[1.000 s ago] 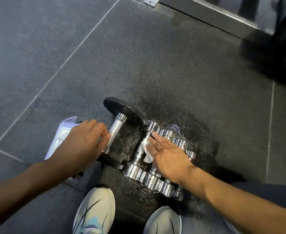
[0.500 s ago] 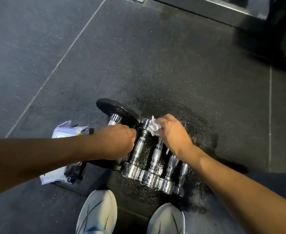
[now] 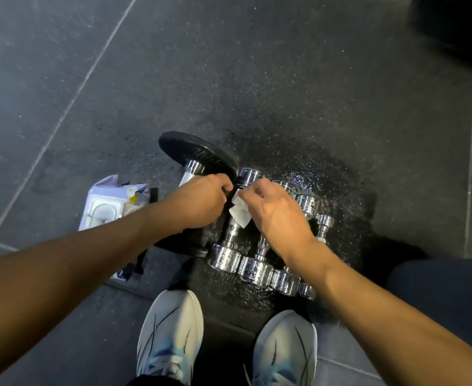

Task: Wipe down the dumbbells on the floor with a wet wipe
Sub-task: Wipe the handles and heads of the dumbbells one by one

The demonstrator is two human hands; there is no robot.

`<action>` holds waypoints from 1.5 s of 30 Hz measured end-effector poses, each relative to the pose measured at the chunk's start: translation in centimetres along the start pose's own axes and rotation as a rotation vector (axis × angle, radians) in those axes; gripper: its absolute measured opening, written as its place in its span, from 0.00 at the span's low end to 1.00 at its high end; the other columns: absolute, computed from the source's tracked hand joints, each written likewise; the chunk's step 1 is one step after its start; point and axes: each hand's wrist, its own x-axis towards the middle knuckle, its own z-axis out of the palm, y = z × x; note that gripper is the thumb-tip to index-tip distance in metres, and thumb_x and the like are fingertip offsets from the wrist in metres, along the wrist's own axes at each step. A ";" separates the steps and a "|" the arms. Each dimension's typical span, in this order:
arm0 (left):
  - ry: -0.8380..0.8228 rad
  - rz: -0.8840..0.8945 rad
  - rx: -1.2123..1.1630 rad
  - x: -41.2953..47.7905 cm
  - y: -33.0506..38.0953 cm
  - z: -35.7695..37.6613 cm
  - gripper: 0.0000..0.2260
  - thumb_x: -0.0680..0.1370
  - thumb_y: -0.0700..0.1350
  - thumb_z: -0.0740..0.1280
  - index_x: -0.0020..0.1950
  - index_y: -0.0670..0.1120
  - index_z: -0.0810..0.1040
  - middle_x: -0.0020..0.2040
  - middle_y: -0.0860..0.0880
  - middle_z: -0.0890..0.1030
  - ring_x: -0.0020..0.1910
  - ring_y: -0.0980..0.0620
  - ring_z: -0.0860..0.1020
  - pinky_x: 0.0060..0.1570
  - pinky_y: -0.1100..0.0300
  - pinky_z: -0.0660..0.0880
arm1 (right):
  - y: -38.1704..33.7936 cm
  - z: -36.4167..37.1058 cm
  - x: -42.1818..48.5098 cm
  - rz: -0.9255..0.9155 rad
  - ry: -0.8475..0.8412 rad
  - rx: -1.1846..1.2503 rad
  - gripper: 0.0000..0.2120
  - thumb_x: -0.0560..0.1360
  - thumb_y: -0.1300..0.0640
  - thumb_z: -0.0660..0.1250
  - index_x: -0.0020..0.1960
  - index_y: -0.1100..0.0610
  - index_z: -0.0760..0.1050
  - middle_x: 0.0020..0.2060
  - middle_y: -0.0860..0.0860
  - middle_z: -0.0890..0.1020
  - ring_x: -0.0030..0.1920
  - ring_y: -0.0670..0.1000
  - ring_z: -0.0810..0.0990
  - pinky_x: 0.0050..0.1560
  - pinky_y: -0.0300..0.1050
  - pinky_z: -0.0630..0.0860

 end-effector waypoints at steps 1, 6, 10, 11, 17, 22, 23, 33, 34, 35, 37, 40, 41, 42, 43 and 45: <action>0.020 0.005 -0.003 0.0 0.0 -0.2 0.14 0.82 0.44 0.59 0.64 0.57 0.75 0.54 0.50 0.82 0.45 0.49 0.81 0.47 0.49 0.81 | 0.0 0.4 0.1 -0.014 -0.018 -0.019 0.19 0.74 0.70 0.72 0.63 0.57 0.80 0.56 0.55 0.78 0.50 0.55 0.79 0.44 0.50 0.84; -0.003 0.004 0.003 -0.4 -0.3 0.0 0.12 0.80 0.44 0.60 0.56 0.58 0.78 0.44 0.52 0.80 0.38 0.53 0.80 0.38 0.56 0.78 | -1.1 2.4 -2.1 0.010 -0.081 0.124 0.22 0.72 0.69 0.76 0.62 0.53 0.82 0.54 0.51 0.81 0.42 0.50 0.83 0.41 0.43 0.84; -0.060 0.020 -0.011 -1.0 -0.2 0.1 0.10 0.80 0.44 0.62 0.54 0.56 0.81 0.44 0.55 0.81 0.41 0.57 0.79 0.35 0.66 0.72 | -1.0 2.7 -3.8 -0.107 -0.190 0.221 0.19 0.75 0.68 0.74 0.62 0.53 0.83 0.58 0.51 0.81 0.43 0.51 0.85 0.43 0.45 0.85; -0.073 0.022 -0.021 -1.1 0.0 0.1 0.10 0.81 0.43 0.63 0.54 0.54 0.82 0.43 0.56 0.81 0.40 0.58 0.79 0.33 0.68 0.70 | -1.0 2.4 -3.7 -0.111 -0.169 0.200 0.18 0.75 0.67 0.74 0.62 0.53 0.84 0.57 0.51 0.82 0.44 0.52 0.85 0.42 0.45 0.85; -0.010 -0.097 -0.010 -1.0 1.9 0.1 0.11 0.79 0.37 0.61 0.50 0.46 0.83 0.45 0.45 0.84 0.44 0.47 0.82 0.41 0.55 0.79 | 0.3 0.6 0.6 0.018 0.185 -0.027 0.14 0.74 0.67 0.74 0.58 0.58 0.81 0.47 0.53 0.80 0.42 0.53 0.76 0.35 0.50 0.78; 0.150 -0.025 0.046 -1.4 1.0 1.3 0.09 0.81 0.45 0.62 0.51 0.45 0.81 0.47 0.45 0.83 0.48 0.44 0.80 0.46 0.56 0.74 | -0.6 3.2 -0.9 -0.026 0.043 0.045 0.15 0.75 0.70 0.72 0.60 0.60 0.78 0.51 0.56 0.78 0.46 0.56 0.78 0.38 0.51 0.82; 0.136 -0.043 0.026 -1.5 1.0 1.3 0.07 0.80 0.46 0.63 0.49 0.46 0.81 0.46 0.46 0.83 0.47 0.45 0.80 0.44 0.57 0.73 | -0.8 3.6 -1.4 0.000 0.043 0.068 0.14 0.76 0.68 0.72 0.61 0.61 0.78 0.53 0.56 0.78 0.47 0.56 0.78 0.40 0.51 0.82; 0.068 -0.087 -0.146 -1.3 2.0 1.9 0.05 0.81 0.46 0.66 0.52 0.48 0.82 0.43 0.49 0.83 0.41 0.49 0.80 0.45 0.54 0.79 | -0.9 2.2 -0.2 0.045 0.209 0.228 0.07 0.81 0.67 0.65 0.58 0.61 0.75 0.54 0.53 0.74 0.45 0.51 0.74 0.39 0.48 0.77; 0.114 -0.063 -0.170 -1.2 2.0 1.9 0.06 0.81 0.46 0.67 0.55 0.48 0.82 0.43 0.49 0.82 0.42 0.50 0.80 0.45 0.55 0.79 | -0.9 2.4 0.1 0.036 0.221 0.223 0.06 0.81 0.67 0.65 0.57 0.61 0.75 0.53 0.53 0.74 0.45 0.51 0.74 0.39 0.48 0.77; 0.155 -0.046 -0.176 -1.0 1.9 1.9 0.08 0.81 0.45 0.66 0.59 0.48 0.81 0.46 0.49 0.82 0.44 0.50 0.80 0.46 0.55 0.79 | -0.8 2.7 0.3 0.024 0.225 0.217 0.04 0.81 0.67 0.65 0.55 0.61 0.76 0.52 0.53 0.75 0.45 0.51 0.74 0.40 0.49 0.76; 0.206 -0.033 -0.187 -0.5 1.6 1.9 0.12 0.81 0.42 0.64 0.62 0.48 0.80 0.47 0.48 0.82 0.45 0.50 0.80 0.46 0.57 0.78 | -0.6 3.7 0.1 0.016 0.219 0.206 0.04 0.82 0.65 0.65 0.56 0.61 0.78 0.52 0.53 0.78 0.49 0.53 0.76 0.46 0.50 0.78; 0.162 -0.019 -0.122 0.1 1.2 2.1 0.10 0.79 0.40 0.67 0.59 0.48 0.82 0.43 0.51 0.80 0.44 0.51 0.79 0.44 0.59 0.75 | -0.7 4.8 -1.3 0.036 0.151 0.076 0.10 0.83 0.58 0.64 0.63 0.57 0.78 0.57 0.51 0.80 0.55 0.52 0.76 0.56 0.50 0.77; 0.117 -0.010 -0.067 0.1 1.0 2.3 0.09 0.78 0.41 0.67 0.56 0.47 0.82 0.42 0.51 0.80 0.45 0.50 0.79 0.42 0.60 0.74 | -0.9 4.9 -1.8 0.044 0.126 0.065 0.12 0.84 0.57 0.63 0.66 0.57 0.77 0.61 0.51 0.80 0.57 0.52 0.76 0.59 0.50 0.77; 0.083 0.003 -0.020 0.1 1.1 2.4 0.06 0.79 0.41 0.67 0.53 0.46 0.82 0.40 0.51 0.80 0.44 0.49 0.80 0.40 0.60 0.73 | -1.1 5.0 -2.2 0.055 0.106 0.075 0.14 0.84 0.57 0.62 0.69 0.58 0.75 0.65 0.52 0.78 0.60 0.53 0.76 0.62 0.50 0.77; 0.069 0.010 0.001 0.1 1.1 2.5 0.06 0.79 0.41 0.66 0.53 0.45 0.82 0.40 0.50 0.80 0.43 0.50 0.80 0.39 0.60 0.74 | -1.3 5.0 -2.4 0.067 0.087 0.097 0.16 0.85 0.58 0.61 0.71 0.59 0.74 0.67 0.53 0.77 0.64 0.54 0.75 0.66 0.50 0.76; 0.074 0.013 -0.019 0.1 1.5 2.5 0.09 0.80 0.42 0.65 0.58 0.46 0.81 0.47 0.47 0.83 0.48 0.49 0.80 0.44 0.59 0.76 | -1.6 4.8 -2.4 0.100 0.060 0.132 0.19 0.85 0.58 0.59 0.74 0.61 0.71 0.72 0.56 0.75 0.71 0.56 0.73 0.72 0.51 0.72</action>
